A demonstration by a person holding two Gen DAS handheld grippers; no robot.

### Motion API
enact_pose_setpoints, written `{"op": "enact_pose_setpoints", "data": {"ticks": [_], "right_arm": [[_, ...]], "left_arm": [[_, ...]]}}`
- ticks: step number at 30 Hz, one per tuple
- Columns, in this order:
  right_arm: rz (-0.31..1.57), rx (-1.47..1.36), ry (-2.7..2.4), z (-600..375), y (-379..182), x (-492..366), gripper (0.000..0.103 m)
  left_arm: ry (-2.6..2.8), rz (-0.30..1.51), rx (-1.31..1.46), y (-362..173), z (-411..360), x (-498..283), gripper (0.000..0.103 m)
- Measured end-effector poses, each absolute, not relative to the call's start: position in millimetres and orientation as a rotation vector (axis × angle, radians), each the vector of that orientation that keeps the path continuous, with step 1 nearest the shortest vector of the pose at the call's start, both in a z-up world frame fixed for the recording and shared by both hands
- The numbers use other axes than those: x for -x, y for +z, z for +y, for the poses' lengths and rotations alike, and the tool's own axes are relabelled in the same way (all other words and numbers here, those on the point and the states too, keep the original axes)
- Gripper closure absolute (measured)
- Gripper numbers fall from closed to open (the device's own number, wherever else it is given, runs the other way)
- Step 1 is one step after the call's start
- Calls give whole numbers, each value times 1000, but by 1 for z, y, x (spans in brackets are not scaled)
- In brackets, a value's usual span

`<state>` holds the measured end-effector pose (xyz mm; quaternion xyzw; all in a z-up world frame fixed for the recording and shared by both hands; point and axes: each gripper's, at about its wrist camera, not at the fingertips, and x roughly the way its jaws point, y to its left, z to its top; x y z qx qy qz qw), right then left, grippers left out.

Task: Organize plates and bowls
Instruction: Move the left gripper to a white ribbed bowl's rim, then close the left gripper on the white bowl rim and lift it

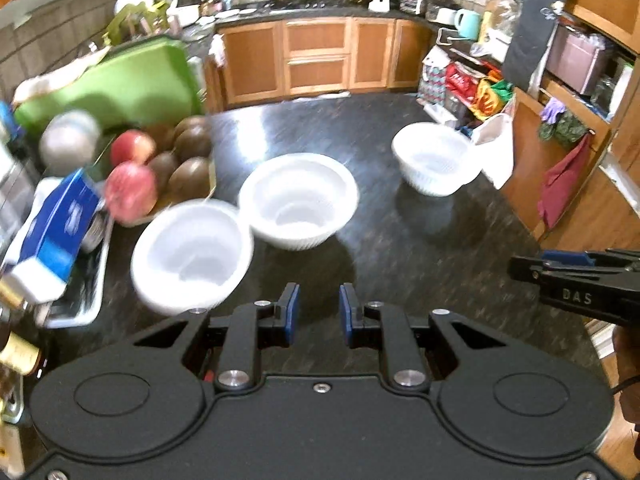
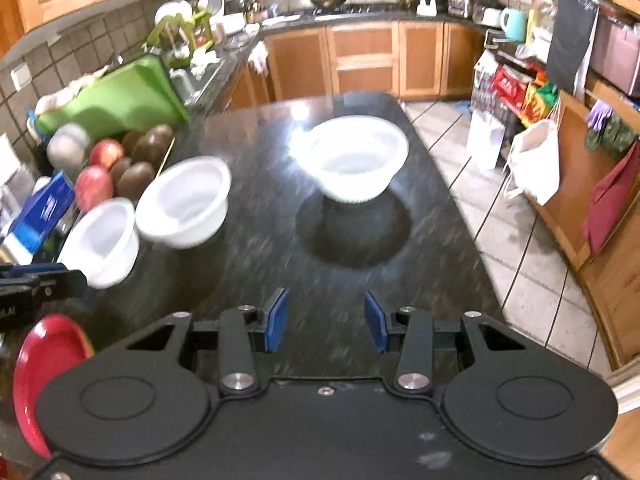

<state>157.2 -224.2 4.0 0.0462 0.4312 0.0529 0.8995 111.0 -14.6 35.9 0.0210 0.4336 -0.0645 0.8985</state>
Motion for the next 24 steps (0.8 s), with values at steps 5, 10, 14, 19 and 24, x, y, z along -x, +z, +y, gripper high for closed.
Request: {"op": "enact_pose_setpoints", "data": {"ticks": [5,10,14,19,24], "right_arm": [[859,-106,86,-245,13,-188,58],[828,-98,70,-260,16,-218,58],[824,-112,53,-271,12,-246,61],[831,-117,44,-275,1,-277,70],[843,-123,43,-279,-13,-306,70]], "left_arm": [[-178,898,-48,38,-40,-143,75],[-201,912,-41,36,-57,-179,75],[-199,921,-49,31,-70,-206,75],[-203,936,-40,22,-80,-232,76],[-210,957,-15,12,-87,-259,76]]}}
